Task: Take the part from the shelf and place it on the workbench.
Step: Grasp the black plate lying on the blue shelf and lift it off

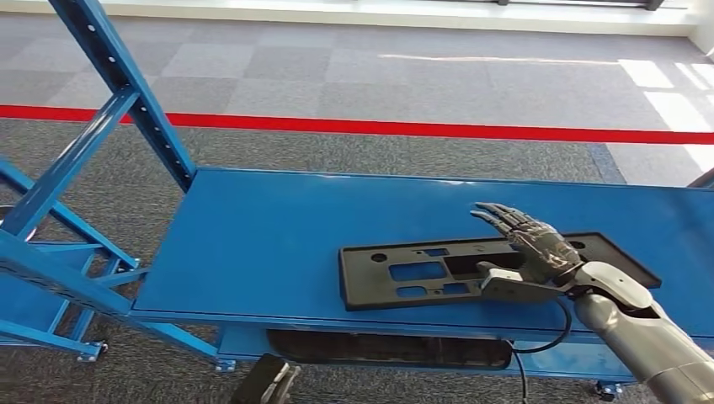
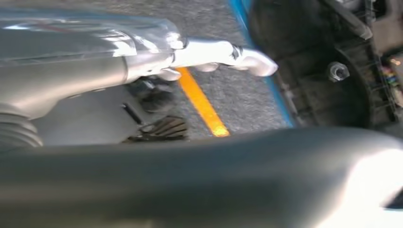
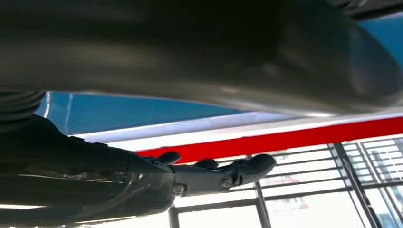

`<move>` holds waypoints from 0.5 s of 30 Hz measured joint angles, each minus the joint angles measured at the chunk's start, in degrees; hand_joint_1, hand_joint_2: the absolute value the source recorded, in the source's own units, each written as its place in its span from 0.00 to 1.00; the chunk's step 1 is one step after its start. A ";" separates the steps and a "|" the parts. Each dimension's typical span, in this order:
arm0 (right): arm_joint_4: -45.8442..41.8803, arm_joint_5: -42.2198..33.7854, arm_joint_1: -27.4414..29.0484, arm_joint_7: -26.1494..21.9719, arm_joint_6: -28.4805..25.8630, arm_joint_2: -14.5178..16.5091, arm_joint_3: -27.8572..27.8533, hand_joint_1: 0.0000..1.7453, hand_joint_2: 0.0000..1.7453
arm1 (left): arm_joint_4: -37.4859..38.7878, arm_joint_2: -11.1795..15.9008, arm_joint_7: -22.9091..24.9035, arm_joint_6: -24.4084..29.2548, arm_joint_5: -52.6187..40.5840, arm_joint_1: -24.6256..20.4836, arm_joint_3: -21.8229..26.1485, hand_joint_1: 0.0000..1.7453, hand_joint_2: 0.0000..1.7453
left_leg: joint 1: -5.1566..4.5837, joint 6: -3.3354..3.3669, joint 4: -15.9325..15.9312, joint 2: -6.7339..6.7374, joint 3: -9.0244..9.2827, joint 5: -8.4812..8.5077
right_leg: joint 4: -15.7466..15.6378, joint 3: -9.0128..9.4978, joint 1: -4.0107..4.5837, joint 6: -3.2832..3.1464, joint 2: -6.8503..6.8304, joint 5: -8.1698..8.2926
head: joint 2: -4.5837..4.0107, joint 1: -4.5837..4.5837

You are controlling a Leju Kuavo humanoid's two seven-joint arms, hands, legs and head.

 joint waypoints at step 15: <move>-2.42 -13.13 3.21 0.99 8.32 0.63 -5.01 0.00 0.00 | 0.00 -0.04 -0.01 -0.03 -0.34 0.01 0.10 0.00 0.00 | 0.08 -2.88 11.51 -1.03 -3.62 -7.90 | -10.23 0.64 0.15 -2.22 0.10 9.13 | -0.01 -0.09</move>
